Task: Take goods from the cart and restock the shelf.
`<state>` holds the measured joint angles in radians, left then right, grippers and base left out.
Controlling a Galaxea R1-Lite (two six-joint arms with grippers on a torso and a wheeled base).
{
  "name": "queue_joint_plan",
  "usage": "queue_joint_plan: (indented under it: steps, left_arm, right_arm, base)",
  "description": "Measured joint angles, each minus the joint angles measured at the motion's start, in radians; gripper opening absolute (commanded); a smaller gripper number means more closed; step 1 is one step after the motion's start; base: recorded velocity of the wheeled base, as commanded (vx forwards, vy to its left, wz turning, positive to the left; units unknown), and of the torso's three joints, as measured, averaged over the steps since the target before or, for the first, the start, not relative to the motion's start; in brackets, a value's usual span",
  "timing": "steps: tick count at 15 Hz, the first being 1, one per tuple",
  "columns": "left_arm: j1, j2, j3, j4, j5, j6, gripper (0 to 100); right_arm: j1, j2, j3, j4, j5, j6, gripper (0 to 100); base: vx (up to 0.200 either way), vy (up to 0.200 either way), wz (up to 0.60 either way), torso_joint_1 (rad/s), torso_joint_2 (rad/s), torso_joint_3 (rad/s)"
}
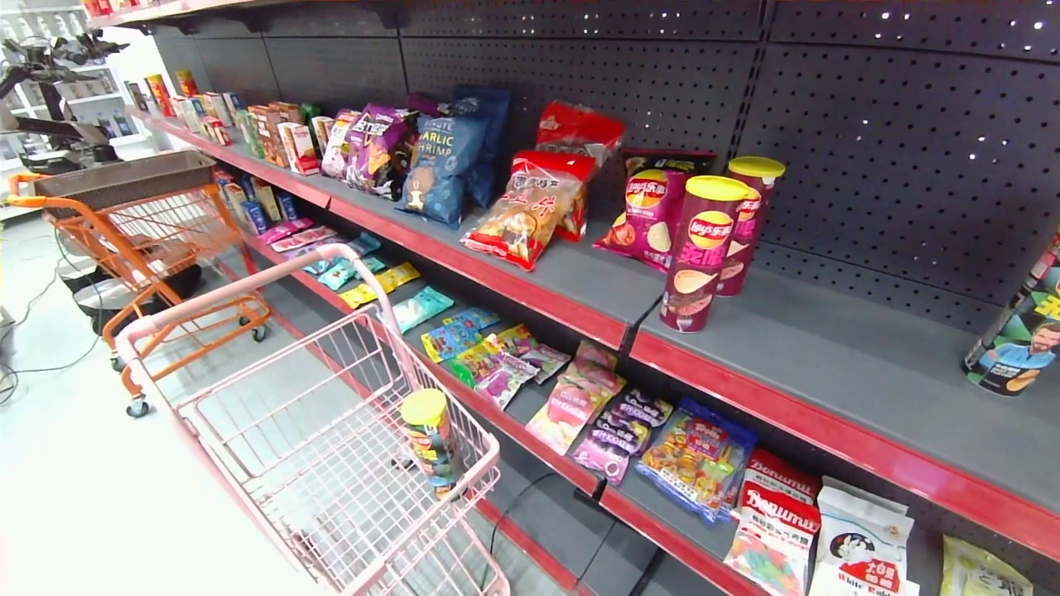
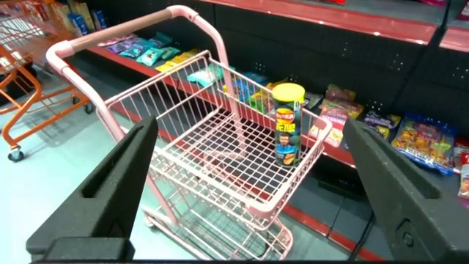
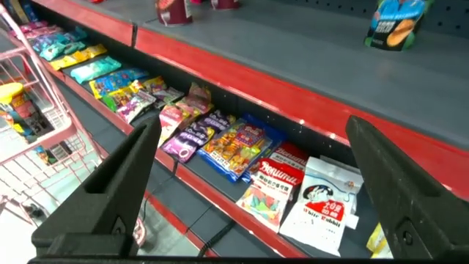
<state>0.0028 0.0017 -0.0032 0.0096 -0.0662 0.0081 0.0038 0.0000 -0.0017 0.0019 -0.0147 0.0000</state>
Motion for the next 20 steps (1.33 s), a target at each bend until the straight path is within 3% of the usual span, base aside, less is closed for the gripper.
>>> queue_joint_plan:
  steps: [10,20]
  left_arm:
    - [0.000,0.000,0.000,-0.001,0.000,0.000,100]
    - [0.000,0.000,0.000,0.001,0.000,0.000,100]
  right_arm:
    - [0.000,0.000,0.001,0.000,0.000,0.001,100]
    - [0.000,0.000,0.000,0.001,0.000,0.000,100]
  base:
    - [0.000,0.000,0.00,-0.150,0.37,0.216]
    - [0.000,0.000,0.00,-0.184,0.51,0.324]
